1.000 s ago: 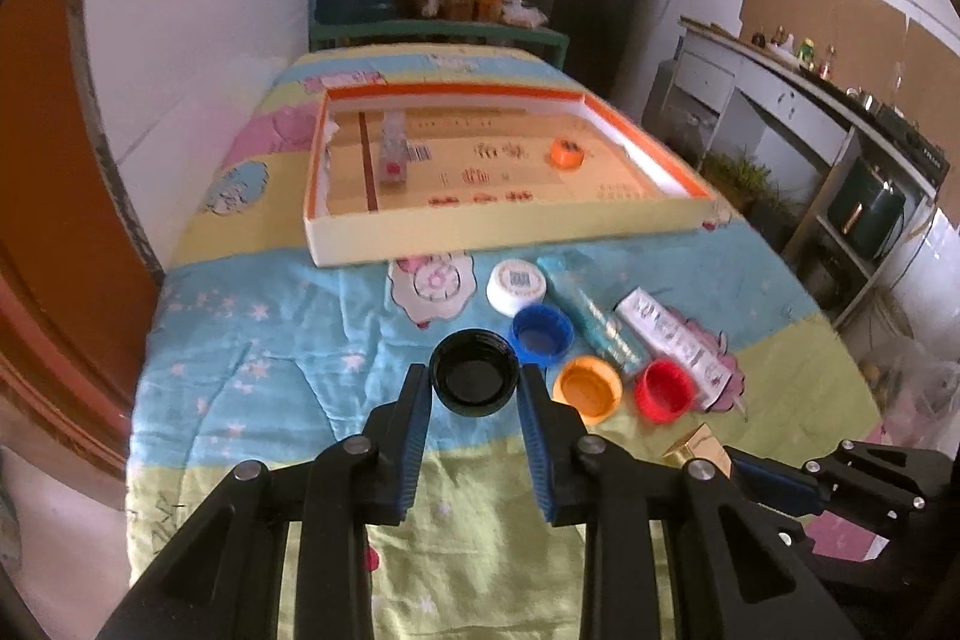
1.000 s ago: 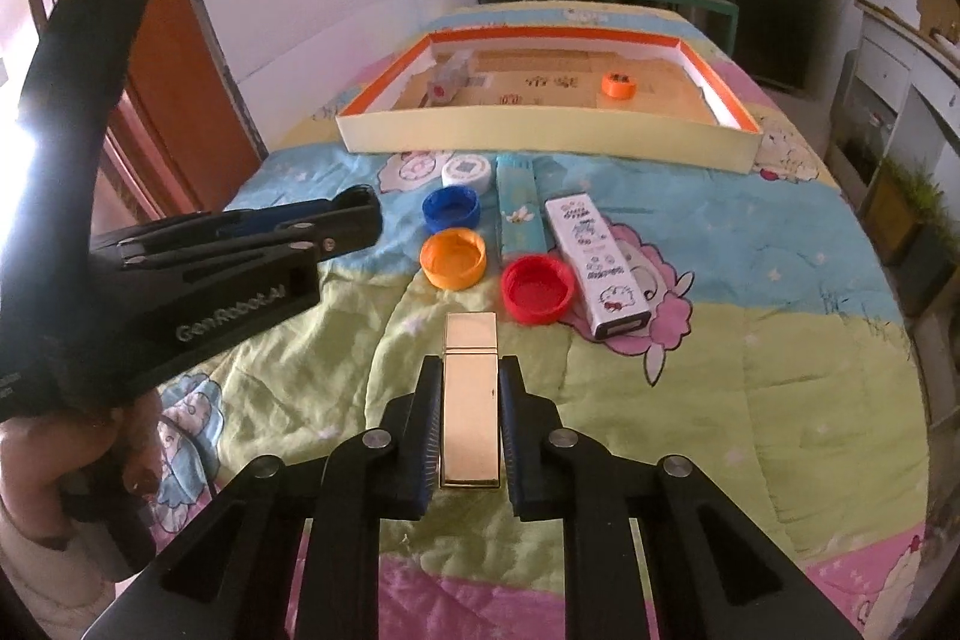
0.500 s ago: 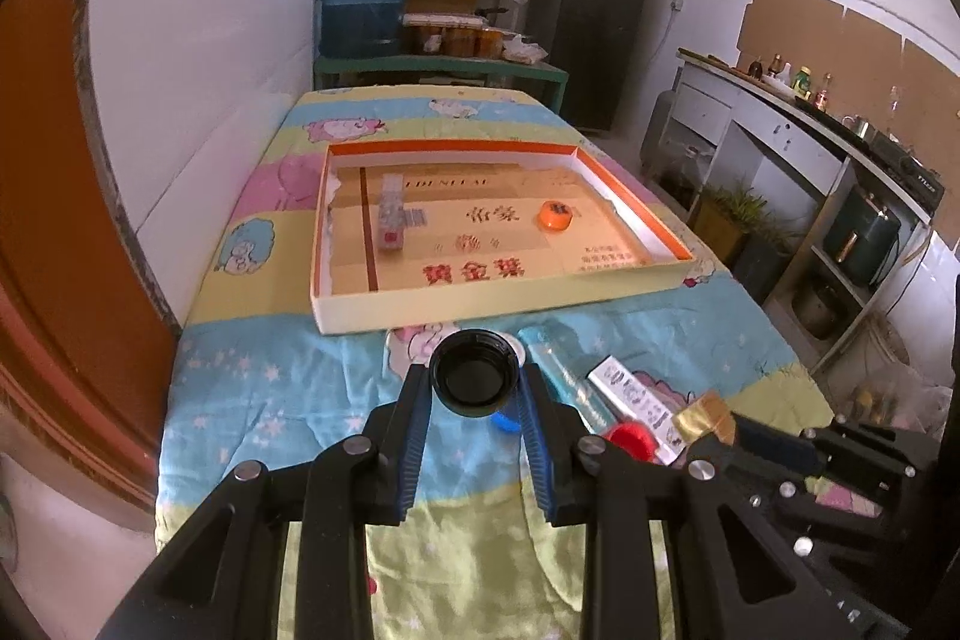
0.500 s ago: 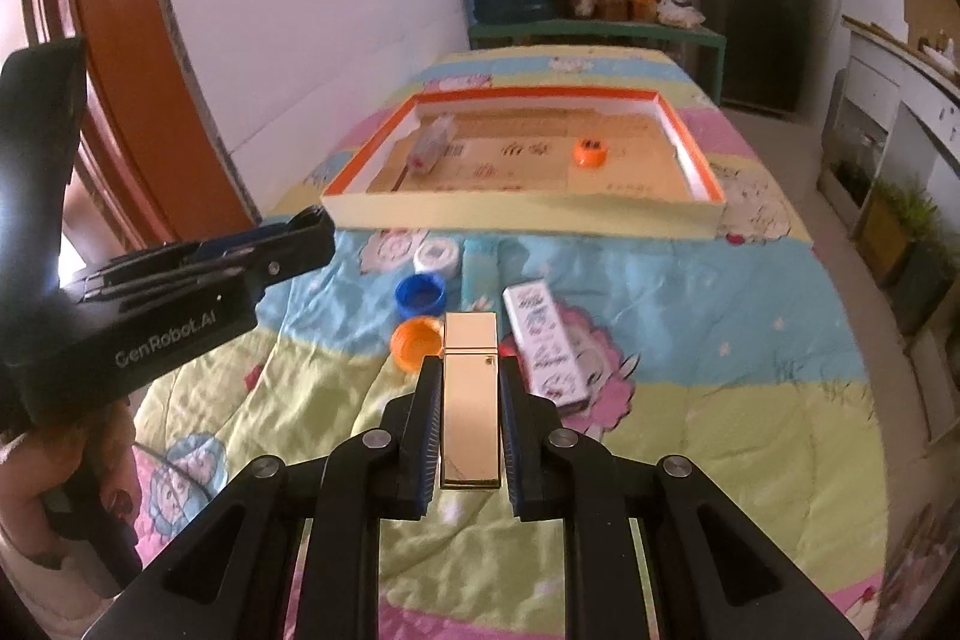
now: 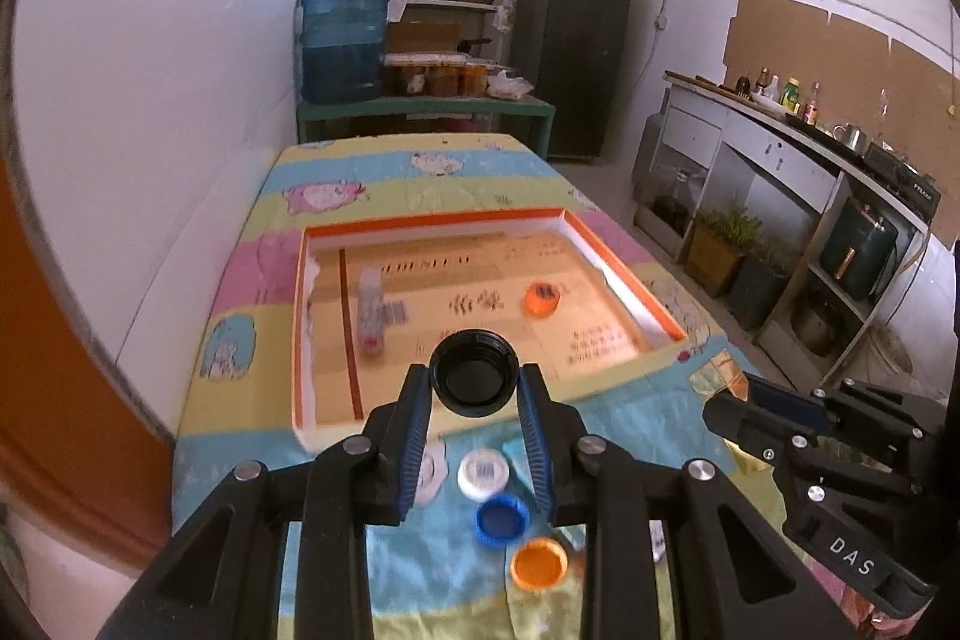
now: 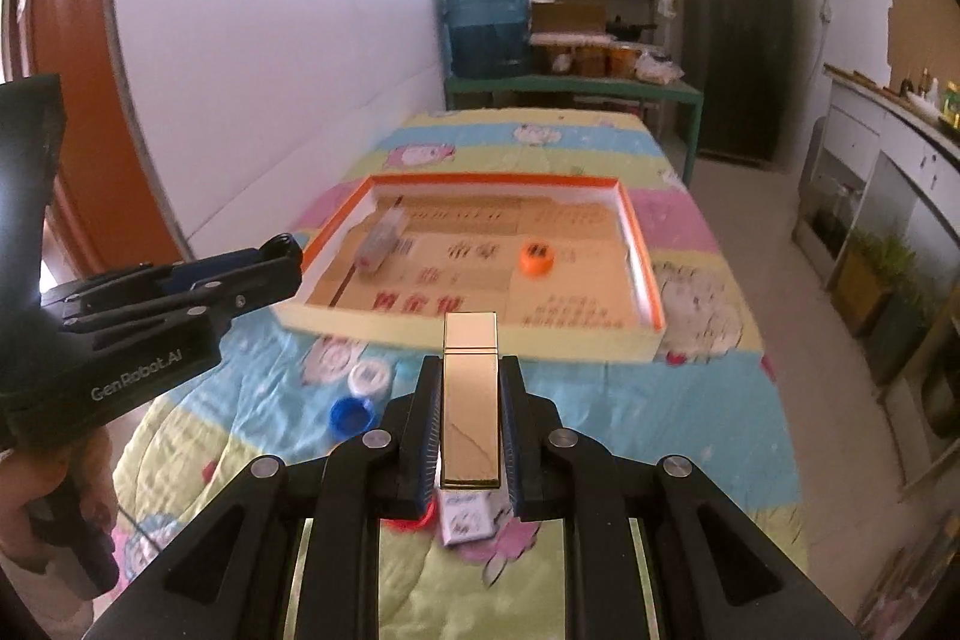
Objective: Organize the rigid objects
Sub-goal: 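Carry the black cap with the left tool while the right tool carries the gold block over the box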
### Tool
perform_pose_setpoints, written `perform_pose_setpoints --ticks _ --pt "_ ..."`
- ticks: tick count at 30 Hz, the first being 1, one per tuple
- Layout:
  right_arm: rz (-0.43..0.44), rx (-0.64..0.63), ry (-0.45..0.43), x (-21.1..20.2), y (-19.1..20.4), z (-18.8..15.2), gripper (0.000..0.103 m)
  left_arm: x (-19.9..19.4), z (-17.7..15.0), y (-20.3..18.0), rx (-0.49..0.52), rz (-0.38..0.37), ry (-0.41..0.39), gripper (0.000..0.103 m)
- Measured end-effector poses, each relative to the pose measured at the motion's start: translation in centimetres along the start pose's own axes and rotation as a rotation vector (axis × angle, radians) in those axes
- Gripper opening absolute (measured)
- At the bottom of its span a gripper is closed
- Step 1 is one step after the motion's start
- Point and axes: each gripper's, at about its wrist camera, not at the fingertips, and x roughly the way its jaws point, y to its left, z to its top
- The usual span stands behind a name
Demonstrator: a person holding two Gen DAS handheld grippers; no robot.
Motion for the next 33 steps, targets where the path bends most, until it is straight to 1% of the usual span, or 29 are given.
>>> perform_pose_setpoints --ticks 7,15,19,22,33 --pt "-0.031 -0.01 -0.011 2.0 -2.2 2.7 0.018 2.5 2.9 -0.2 0.027 0.005 0.001 0.03" --pt "-0.039 -0.005 0.0 4.6 -4.5 5.1 0.018 5.6 4.9 -0.1 0.042 0.014 0.027 0.03" --pt "-0.038 -0.005 0.009 6.1 -5.2 5.9 0.018 7.2 5.4 0.2 0.035 0.01 0.051 0.03" --pt "-0.038 -0.002 0.021 7.4 -5.8 6.4 0.018 8.6 5.7 0.2 0.043 0.021 0.07 0.03" --pt "-0.037 0.004 0.089 12.5 -7.1 7.2 0.018 13.2 6.0 1.1 0.015 0.035 0.14 0.03"
